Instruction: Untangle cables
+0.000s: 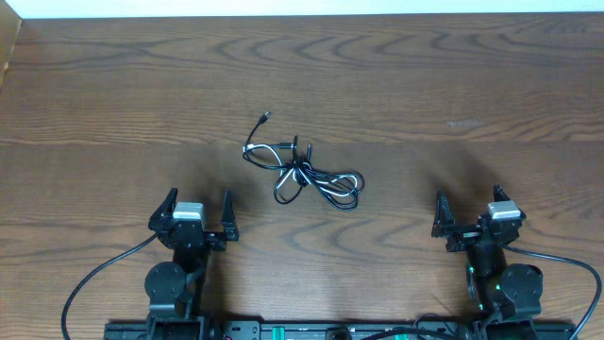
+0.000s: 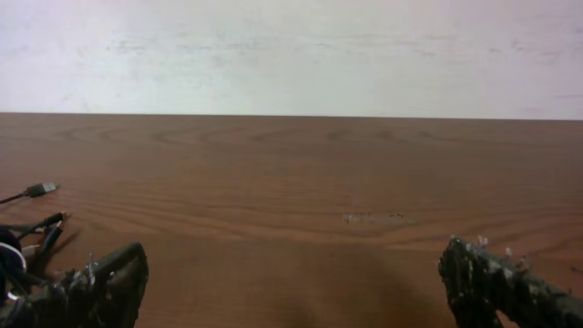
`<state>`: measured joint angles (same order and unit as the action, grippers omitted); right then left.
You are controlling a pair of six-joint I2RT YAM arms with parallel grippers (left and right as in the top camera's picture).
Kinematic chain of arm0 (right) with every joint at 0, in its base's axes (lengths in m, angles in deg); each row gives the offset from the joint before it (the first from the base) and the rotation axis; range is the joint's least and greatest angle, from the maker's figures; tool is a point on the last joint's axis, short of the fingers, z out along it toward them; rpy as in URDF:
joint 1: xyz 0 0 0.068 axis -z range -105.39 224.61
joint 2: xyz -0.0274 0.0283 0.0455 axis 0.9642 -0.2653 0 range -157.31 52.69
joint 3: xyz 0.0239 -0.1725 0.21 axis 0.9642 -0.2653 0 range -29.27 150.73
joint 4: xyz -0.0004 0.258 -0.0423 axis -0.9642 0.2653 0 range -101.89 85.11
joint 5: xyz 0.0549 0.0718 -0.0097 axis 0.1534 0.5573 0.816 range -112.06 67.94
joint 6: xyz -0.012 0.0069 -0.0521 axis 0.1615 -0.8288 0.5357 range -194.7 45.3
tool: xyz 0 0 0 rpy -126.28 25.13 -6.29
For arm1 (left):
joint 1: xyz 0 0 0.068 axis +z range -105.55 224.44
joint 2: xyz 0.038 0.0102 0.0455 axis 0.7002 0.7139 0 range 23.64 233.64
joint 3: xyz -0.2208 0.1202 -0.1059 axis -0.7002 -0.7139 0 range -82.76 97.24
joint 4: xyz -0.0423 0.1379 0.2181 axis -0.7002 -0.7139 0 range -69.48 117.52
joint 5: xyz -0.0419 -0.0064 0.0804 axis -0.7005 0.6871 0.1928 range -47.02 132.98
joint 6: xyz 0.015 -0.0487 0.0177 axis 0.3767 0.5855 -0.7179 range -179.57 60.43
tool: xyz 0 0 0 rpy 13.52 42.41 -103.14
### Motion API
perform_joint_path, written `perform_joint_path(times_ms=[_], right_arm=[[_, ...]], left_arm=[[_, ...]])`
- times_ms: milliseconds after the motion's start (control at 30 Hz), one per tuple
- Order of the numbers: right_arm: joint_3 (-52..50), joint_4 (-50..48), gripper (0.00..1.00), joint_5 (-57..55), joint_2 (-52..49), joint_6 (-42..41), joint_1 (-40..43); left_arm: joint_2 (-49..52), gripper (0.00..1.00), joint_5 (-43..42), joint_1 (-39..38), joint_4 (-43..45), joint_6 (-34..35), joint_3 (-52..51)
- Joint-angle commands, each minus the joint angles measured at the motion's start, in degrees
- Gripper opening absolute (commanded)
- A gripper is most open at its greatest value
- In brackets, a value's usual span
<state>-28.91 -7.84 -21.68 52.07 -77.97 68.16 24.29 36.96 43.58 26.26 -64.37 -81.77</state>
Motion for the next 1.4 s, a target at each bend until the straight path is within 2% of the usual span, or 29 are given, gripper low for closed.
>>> perform_joint_path(times_ms=[0, 133, 267, 433, 800, 1000, 1200, 1367], right_arm=[[-0.04, 0.26, 0.99, -0.22, 0.13, -0.07, -0.39], [-0.04, 0.26, 0.99, -0.24, 0.13, -0.07, -0.39], [-0.04, 0.26, 0.99, -0.22, 0.13, -0.07, -0.39], [-0.04, 0.26, 0.99, -0.24, 0.13, -0.07, -0.39], [-0.04, 0.26, 0.99, -0.24, 0.13, -0.07, -0.39], [-0.04, 0.26, 0.99, -0.24, 0.13, -0.07, -0.39], [-0.04, 0.26, 0.99, -0.24, 0.13, -0.07, -0.39], [-0.04, 0.26, 0.99, -0.24, 0.13, -0.07, -0.39]], left_arm=[[0.28, 0.98, -0.81, -0.13, -2.34, 0.81, -0.74], [1.53, 0.98, -0.83, -0.13, -2.32, 0.83, -0.74], [1.77, 0.98, -1.09, -0.13, -2.08, 4.13, -0.66], [1.77, 0.98, -5.60, -0.13, -2.45, 4.68, 0.39], [1.86, 0.98, -6.86, -0.13, -13.79, 5.60, 7.17], [3.06, 0.98, -7.98, -0.13, -18.64, 10.10, 12.24], [11.19, 0.98, -13.92, -0.13, -19.34, 11.13, 22.36], [24.02, 0.98, -21.44, -0.13, -22.38, 11.13, 33.48]])
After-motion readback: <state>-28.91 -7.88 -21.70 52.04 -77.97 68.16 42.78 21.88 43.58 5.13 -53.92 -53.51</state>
